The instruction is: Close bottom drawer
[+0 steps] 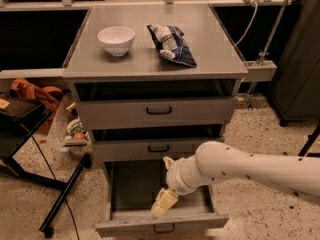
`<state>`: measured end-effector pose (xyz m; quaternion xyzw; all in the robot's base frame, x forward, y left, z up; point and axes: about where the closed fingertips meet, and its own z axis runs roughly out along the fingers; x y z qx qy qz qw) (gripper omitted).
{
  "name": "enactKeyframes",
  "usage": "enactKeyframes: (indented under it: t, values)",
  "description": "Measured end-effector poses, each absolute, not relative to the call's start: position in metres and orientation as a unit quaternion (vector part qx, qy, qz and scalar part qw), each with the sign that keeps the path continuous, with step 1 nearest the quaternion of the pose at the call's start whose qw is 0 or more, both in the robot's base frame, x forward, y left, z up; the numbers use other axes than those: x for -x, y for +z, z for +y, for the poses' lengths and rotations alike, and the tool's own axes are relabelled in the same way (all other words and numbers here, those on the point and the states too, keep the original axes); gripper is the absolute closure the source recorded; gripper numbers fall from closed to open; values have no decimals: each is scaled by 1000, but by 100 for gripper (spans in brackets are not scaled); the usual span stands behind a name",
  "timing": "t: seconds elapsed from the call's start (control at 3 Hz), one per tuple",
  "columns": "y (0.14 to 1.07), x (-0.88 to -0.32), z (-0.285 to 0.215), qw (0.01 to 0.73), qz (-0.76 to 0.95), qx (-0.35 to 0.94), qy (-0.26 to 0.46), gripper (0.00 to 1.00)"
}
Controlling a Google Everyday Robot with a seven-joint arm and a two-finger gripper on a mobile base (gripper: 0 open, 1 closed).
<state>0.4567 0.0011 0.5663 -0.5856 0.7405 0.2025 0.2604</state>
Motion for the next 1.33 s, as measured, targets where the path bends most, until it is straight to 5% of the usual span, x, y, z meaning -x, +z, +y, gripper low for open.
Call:
enactKeyframes:
  t: [1.33]
  values:
    - [481, -498, 48, 237, 715, 622, 213, 0]
